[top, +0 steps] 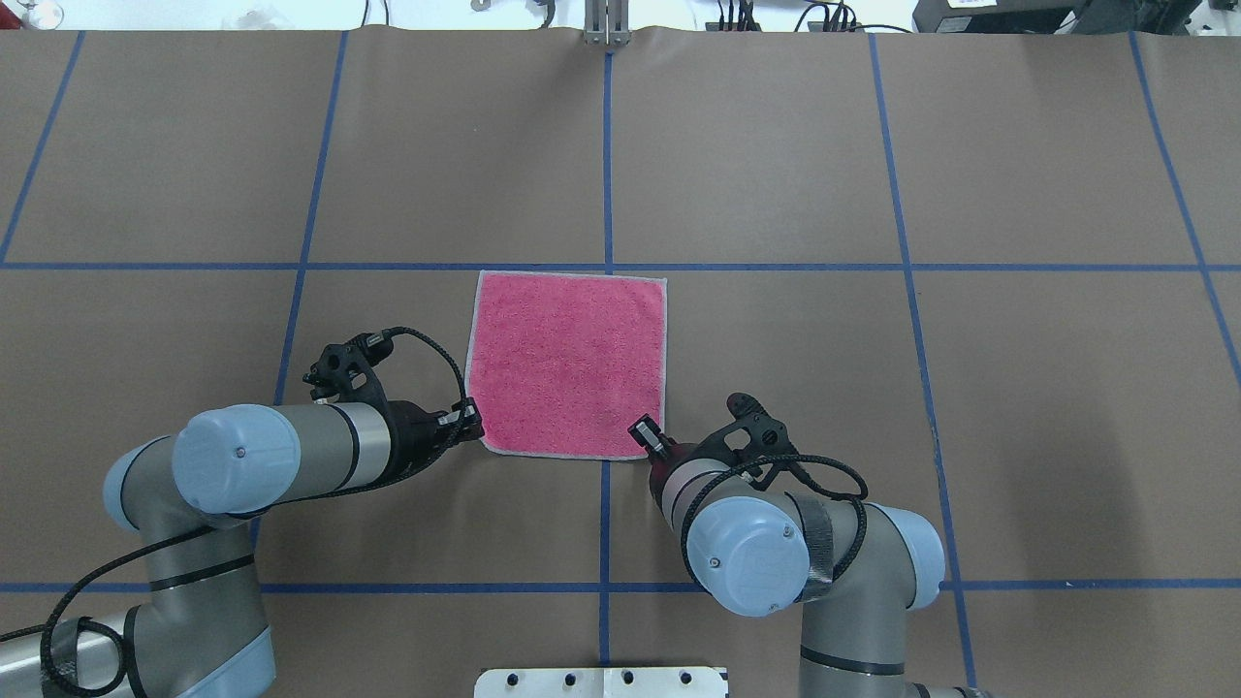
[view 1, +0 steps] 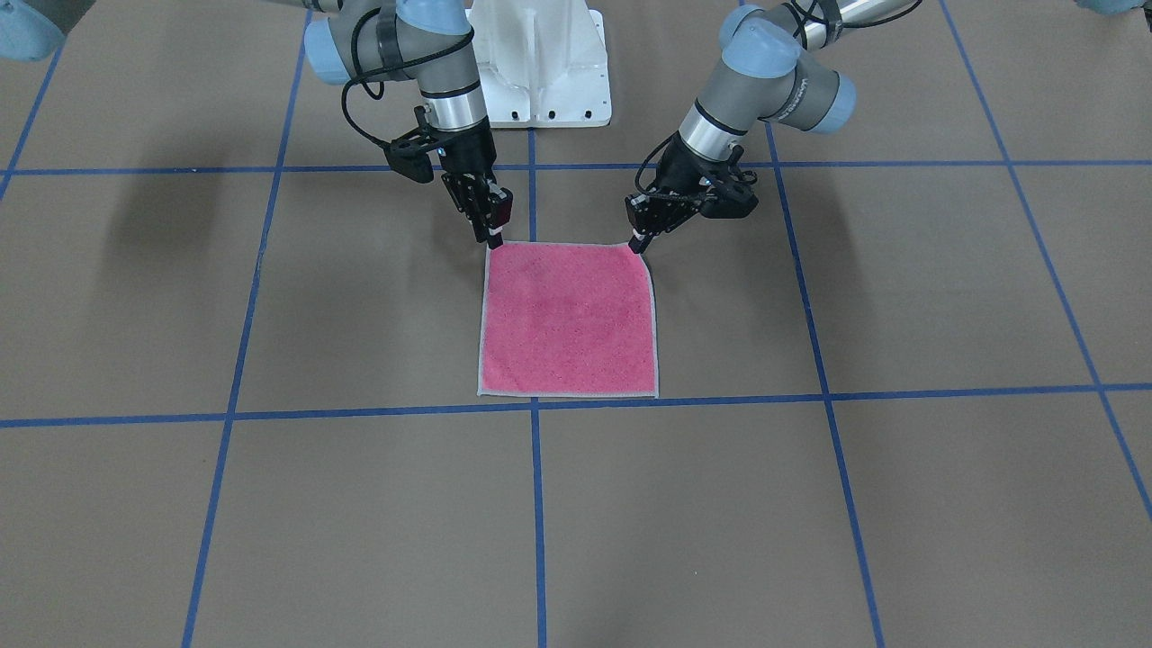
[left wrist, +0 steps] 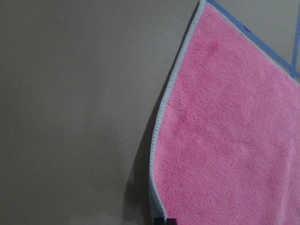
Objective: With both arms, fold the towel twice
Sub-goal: 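Move the right gripper to the towel's other near corner and grasp it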
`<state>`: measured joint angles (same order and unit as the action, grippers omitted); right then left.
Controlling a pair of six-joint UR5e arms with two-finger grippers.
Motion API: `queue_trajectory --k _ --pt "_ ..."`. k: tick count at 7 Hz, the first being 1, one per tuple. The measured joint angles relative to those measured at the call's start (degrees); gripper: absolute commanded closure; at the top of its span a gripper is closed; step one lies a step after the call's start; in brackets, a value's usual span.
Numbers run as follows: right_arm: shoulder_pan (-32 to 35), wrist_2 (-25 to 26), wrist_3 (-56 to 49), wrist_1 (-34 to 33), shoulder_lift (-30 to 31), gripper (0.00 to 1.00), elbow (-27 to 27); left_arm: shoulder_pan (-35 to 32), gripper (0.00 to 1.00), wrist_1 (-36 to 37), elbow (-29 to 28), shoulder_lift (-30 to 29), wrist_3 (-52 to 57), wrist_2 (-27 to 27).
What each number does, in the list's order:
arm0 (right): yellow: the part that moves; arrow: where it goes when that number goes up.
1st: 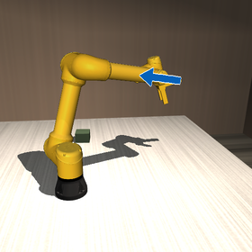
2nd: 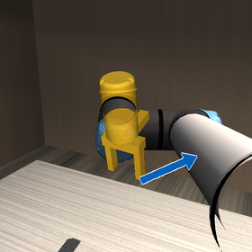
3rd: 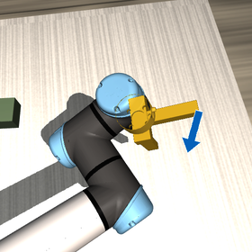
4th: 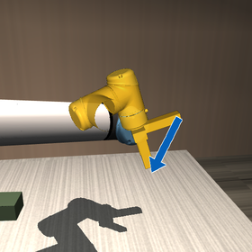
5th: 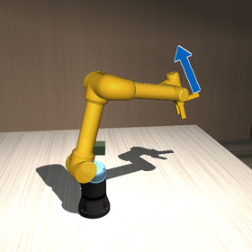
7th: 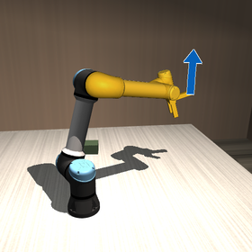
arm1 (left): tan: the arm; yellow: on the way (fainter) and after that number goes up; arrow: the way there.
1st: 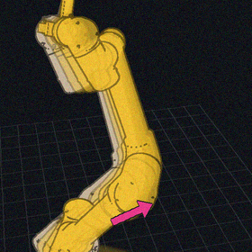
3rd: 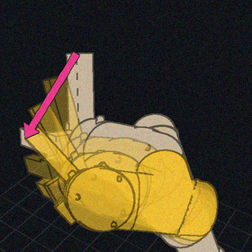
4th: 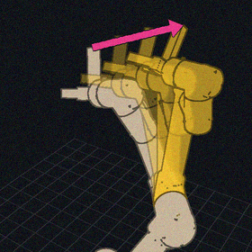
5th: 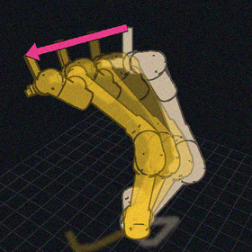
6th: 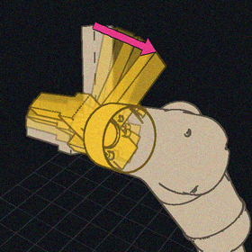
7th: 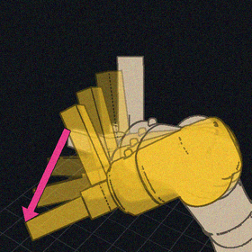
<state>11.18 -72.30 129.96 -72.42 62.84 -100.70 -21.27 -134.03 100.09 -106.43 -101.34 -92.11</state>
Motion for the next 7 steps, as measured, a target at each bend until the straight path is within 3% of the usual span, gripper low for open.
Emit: queue_trajectory --k 3,7 --pt "-0.16 0.46 -0.42 -0.08 -0.23 0.67 0.25 0.0 1.0 0.0 -0.04 0.0 0.0 0.0" --pt "-0.2 0.58 -0.37 -0.09 -0.76 0.65 0.32 0.0 1.0 0.0 -0.07 -0.01 0.0 0.0"
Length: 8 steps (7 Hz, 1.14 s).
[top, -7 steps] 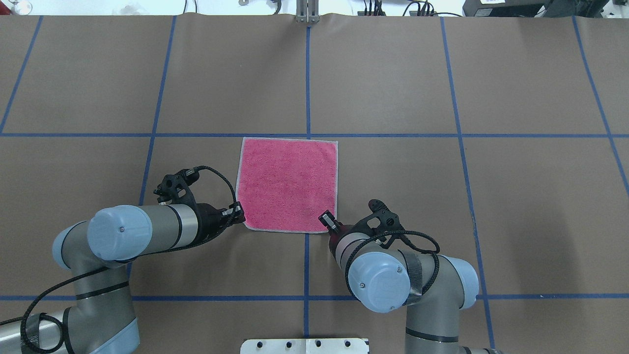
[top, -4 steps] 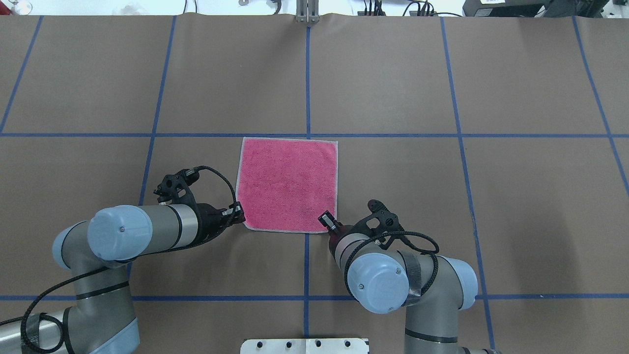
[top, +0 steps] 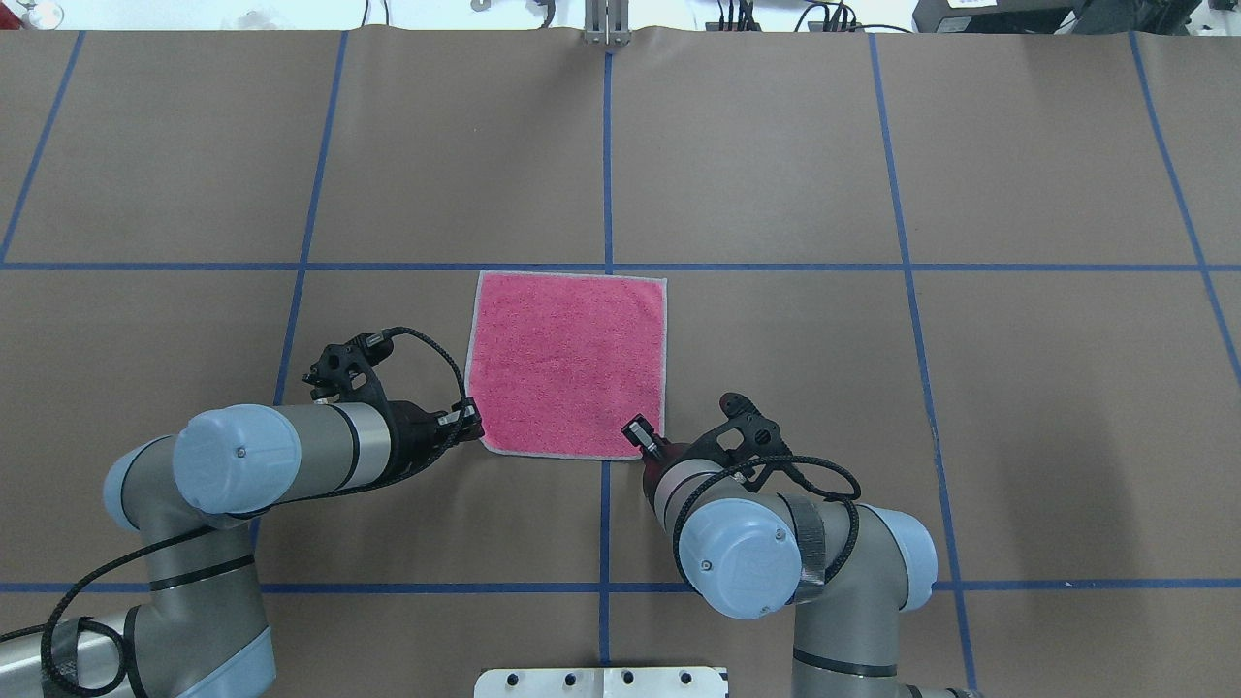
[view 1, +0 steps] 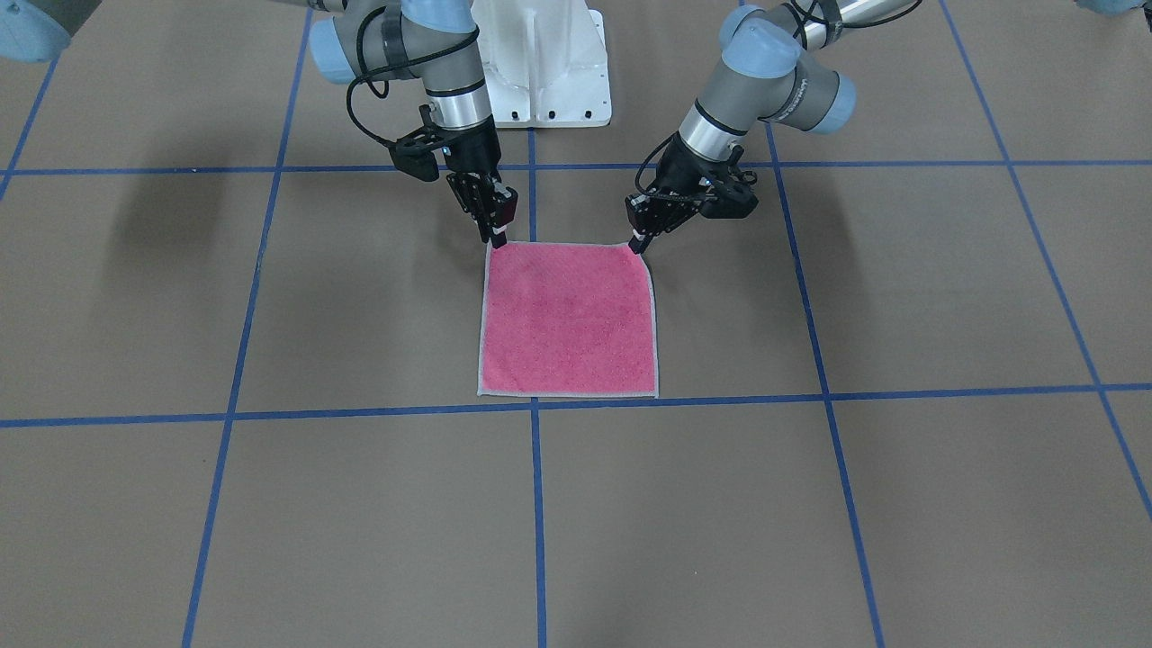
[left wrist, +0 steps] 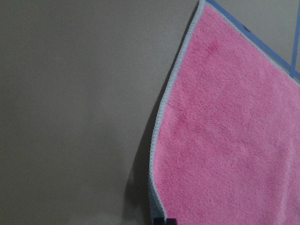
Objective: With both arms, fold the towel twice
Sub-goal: 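Move the right gripper to the towel's other near corner and grasp it, then lift both near corners and fold them toward the far edge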
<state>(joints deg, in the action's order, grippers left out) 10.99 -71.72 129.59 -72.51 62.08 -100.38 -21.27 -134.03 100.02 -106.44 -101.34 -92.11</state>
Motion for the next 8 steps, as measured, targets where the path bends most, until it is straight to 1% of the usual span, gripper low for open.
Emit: queue_trajectory --k 3,4,5,6,8 --pt "0.0 0.0 -0.34 0.0 0.03 0.67 0.4 0.0 1.0 0.0 0.0 0.0 0.0 0.0" --pt "0.0 0.0 -0.32 0.0 0.0 0.69 0.48 0.0 1.0 0.0 0.0 0.0 0.0 0.0" --pt "0.0 0.0 -0.29 0.0 -0.02 0.91 0.51 0.0 1.0 0.0 0.0 0.0 0.0 0.0" --pt "0.0 0.02 -0.21 0.02 -0.03 1.0 0.53 0.0 1.0 0.0 0.0 0.0 0.0 0.0" --pt "0.0 0.5 -0.2 0.02 -0.03 1.0 0.49 0.0 1.0 0.0 0.0 0.0 0.0 -0.02"
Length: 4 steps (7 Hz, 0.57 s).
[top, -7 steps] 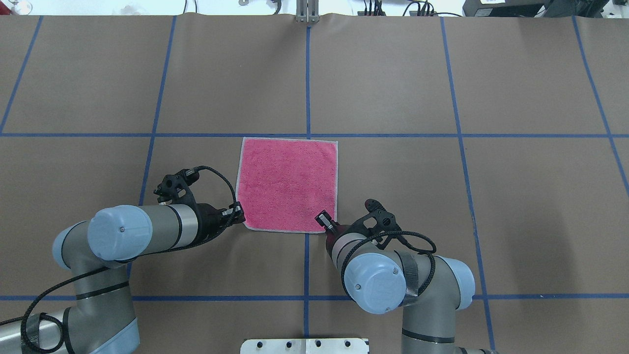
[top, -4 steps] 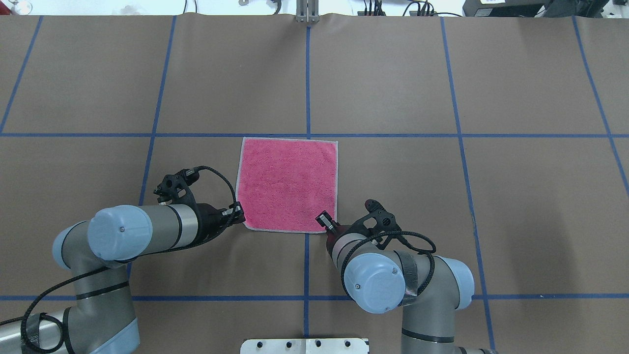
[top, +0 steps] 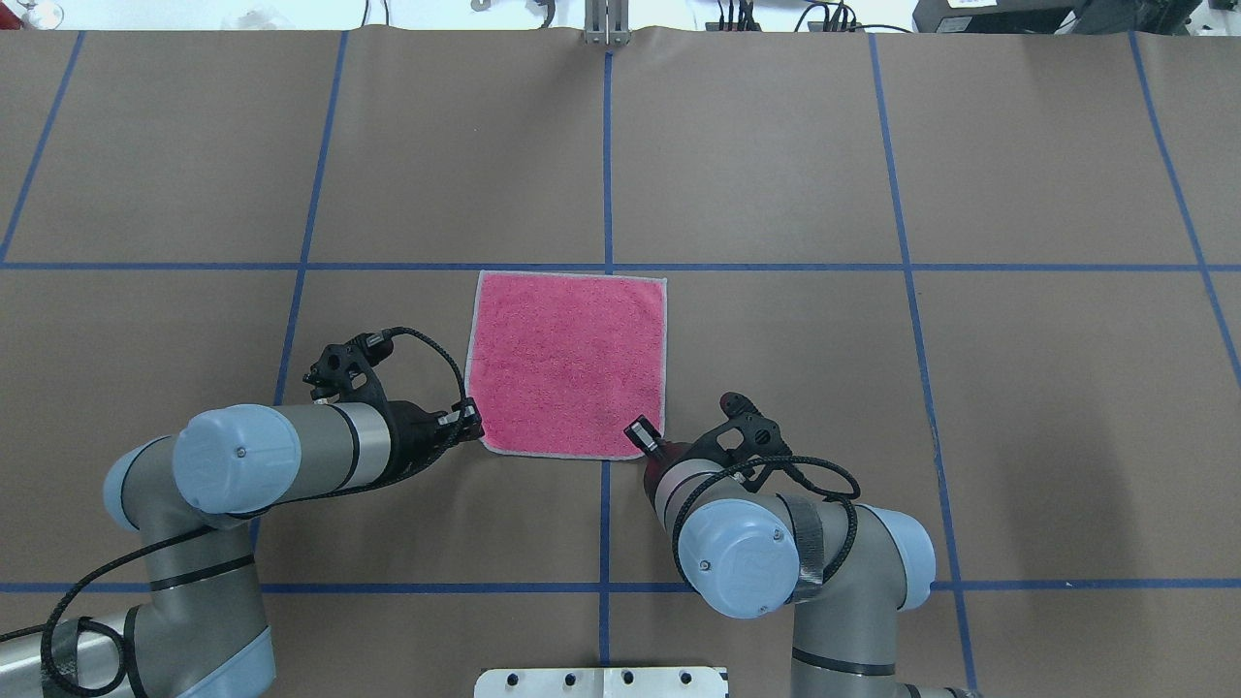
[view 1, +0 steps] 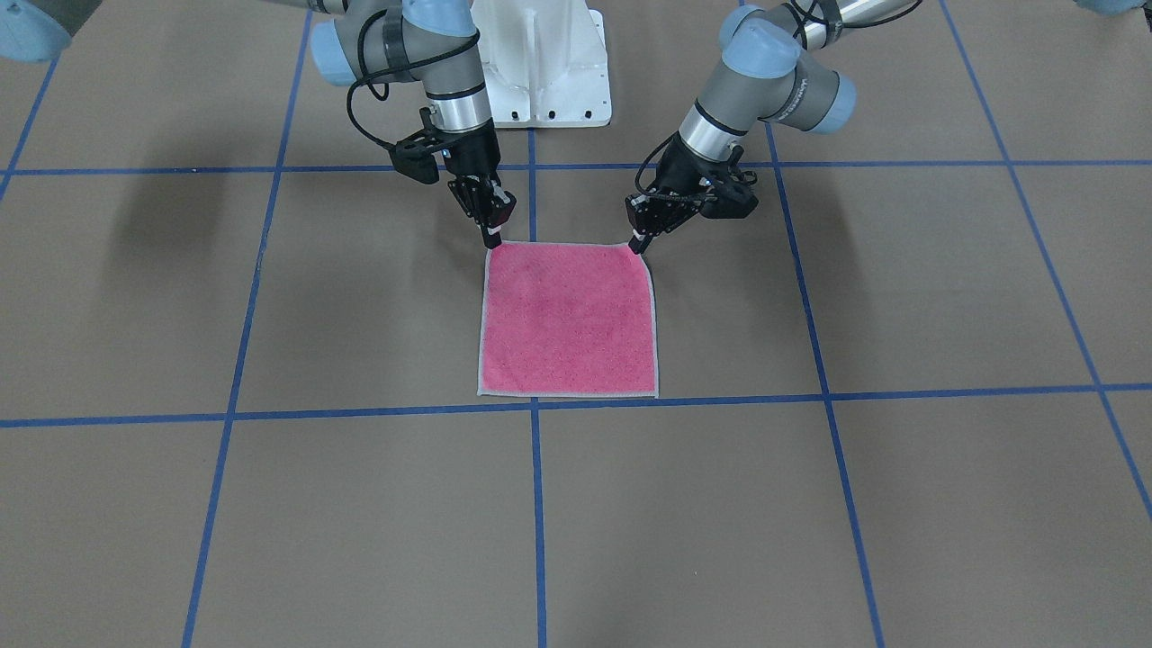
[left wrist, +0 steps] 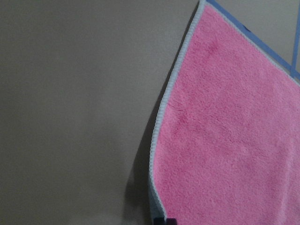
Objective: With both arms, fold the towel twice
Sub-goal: 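Lift both near corners and fold them toward the far edge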
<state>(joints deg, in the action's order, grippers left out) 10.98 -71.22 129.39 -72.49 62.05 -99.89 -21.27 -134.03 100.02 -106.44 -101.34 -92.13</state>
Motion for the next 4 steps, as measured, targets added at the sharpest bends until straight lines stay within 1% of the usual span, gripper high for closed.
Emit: queue_trajectory --k 2,3,4 --pt "0.32 0.24 -0.07 0.04 0.18 1.0 -0.76 0.0 1.0 0.0 0.14 -0.02 0.06 -0.14" --pt "0.69 0.24 -0.16 -0.08 0.72 1.0 -2.54 -0.02 1.0 0.0 0.8 -0.04 0.08 -0.39" --pt "0.94 0.19 -0.23 -0.39 1.71 1.0 -5.46 -0.06 1.0 0.0 2.17 0.16 0.08 -0.62"
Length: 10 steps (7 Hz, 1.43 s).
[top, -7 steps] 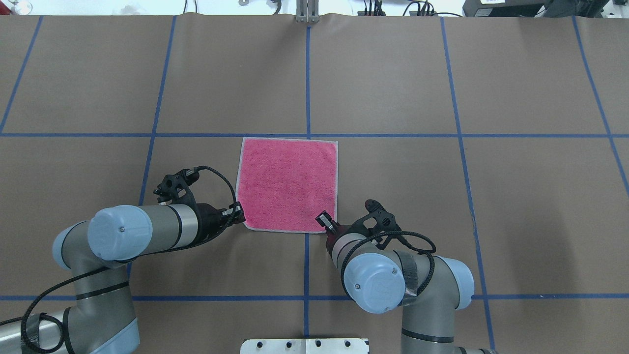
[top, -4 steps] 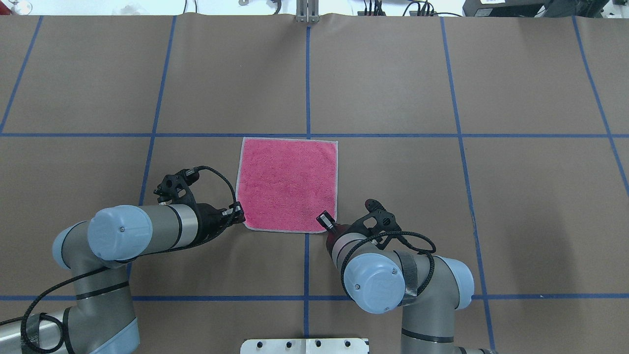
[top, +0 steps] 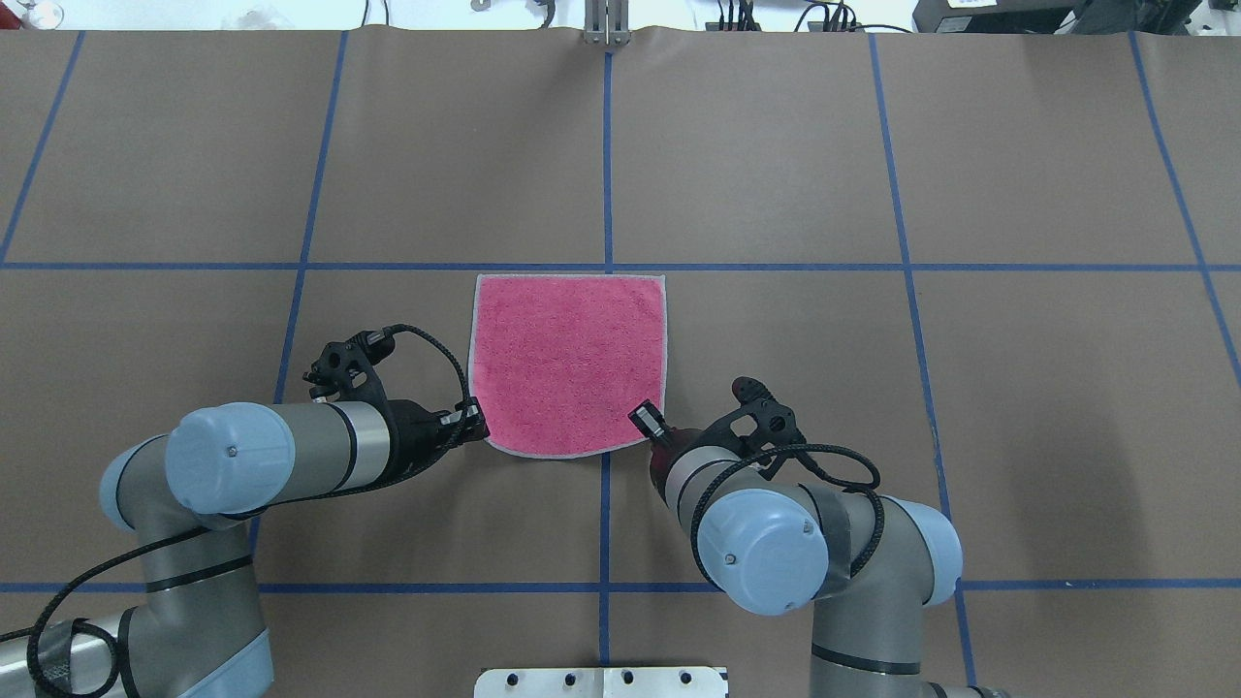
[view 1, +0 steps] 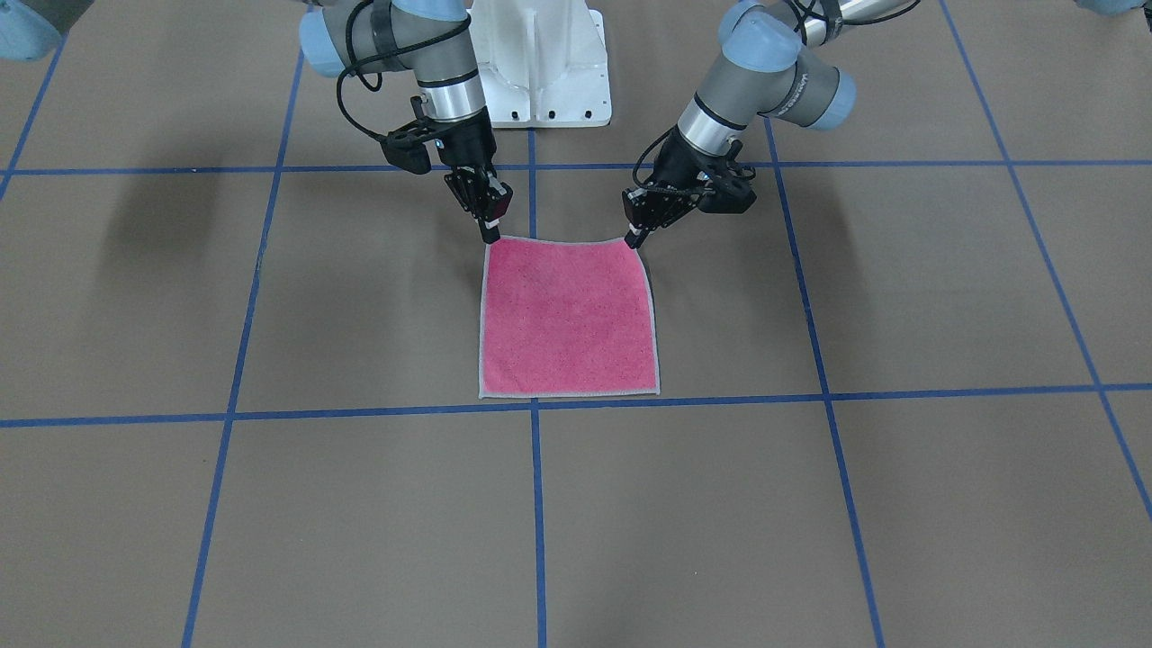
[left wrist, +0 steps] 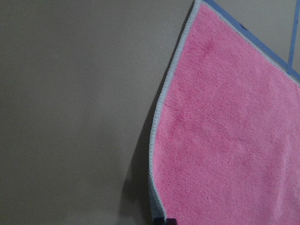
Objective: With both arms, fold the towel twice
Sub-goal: 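Lift both near corners and fold them toward the far edge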
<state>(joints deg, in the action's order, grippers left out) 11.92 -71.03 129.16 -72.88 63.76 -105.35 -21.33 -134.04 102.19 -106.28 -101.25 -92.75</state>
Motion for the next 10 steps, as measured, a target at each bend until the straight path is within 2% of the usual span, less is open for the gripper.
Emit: queue_trajectory --k 5,7,10 --pt "-3.2 1.75 -0.06 -1.79 6.51 1.0 -13.74 0.45 1.0 0.08 8.32 1.15 -1.0 -3.09" --pt "-1.37 1.75 -0.49 -2.68 6.2 1.0 -12.15 0.13 1.0 1.15 7.37 0.44 -1.06 -3.14" --pt "3.65 1.66 -1.91 -2.36 1.81 1.0 -4.73 -1.83 1.0 4.93 2.76 -4.34 -1.11 -1.26"
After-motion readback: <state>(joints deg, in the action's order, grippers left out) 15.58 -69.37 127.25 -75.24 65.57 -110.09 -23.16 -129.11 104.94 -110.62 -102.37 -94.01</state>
